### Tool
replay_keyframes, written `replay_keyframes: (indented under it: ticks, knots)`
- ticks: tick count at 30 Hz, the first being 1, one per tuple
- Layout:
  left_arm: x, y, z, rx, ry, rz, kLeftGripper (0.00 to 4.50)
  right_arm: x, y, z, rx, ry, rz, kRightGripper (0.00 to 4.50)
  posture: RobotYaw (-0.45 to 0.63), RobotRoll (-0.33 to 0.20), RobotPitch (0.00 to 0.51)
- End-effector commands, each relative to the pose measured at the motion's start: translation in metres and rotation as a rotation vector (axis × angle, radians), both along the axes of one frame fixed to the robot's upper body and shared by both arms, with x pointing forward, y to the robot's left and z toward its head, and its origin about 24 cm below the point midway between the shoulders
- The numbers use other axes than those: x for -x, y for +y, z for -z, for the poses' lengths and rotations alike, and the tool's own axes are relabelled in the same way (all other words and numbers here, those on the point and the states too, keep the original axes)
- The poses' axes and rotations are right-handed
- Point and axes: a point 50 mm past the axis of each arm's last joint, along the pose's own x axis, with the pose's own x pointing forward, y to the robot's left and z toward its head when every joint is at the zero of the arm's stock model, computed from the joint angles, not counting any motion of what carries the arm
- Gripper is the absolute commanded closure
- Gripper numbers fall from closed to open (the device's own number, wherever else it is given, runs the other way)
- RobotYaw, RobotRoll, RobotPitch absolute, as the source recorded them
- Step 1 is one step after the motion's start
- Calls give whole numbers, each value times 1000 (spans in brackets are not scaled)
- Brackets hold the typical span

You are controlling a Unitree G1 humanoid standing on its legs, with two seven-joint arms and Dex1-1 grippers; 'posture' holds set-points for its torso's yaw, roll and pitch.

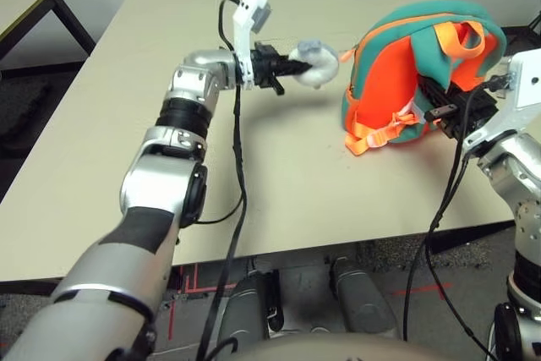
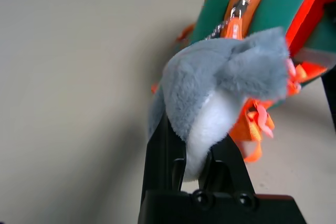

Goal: Put the pencil case into the backpack and zip it.

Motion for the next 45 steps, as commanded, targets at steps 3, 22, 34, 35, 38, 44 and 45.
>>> replay_keyframes:
  ticks: [3,22,34,35,38,44,45]
  knots:
    - [11,-10,56,-110,144,-6,4290,-1,0,1,-12,-14,3,4239,-261,0,107]
    - [54,24,-48,174,57,-18,1644,31,-31,-19,-266,232,-239,1382,-228,0,66]
    - [69,177,-6,99,-82,-981,21,40,-147,-33,-307,341,99,0,-130,0,47]
    - [70,185,1,77,-107,-1048,21,34,-152,-28,-296,331,124,0,-128,0,46]
    - [71,198,19,34,-159,-1179,21,15,-163,-15,-278,273,181,0,-117,0,47]
    - [57,194,40,6,-231,-1208,21,-17,-176,17,-242,225,257,0,-126,0,60]
    - [54,192,42,7,-236,-1200,21,-19,-176,22,-243,221,261,0,-126,0,60]
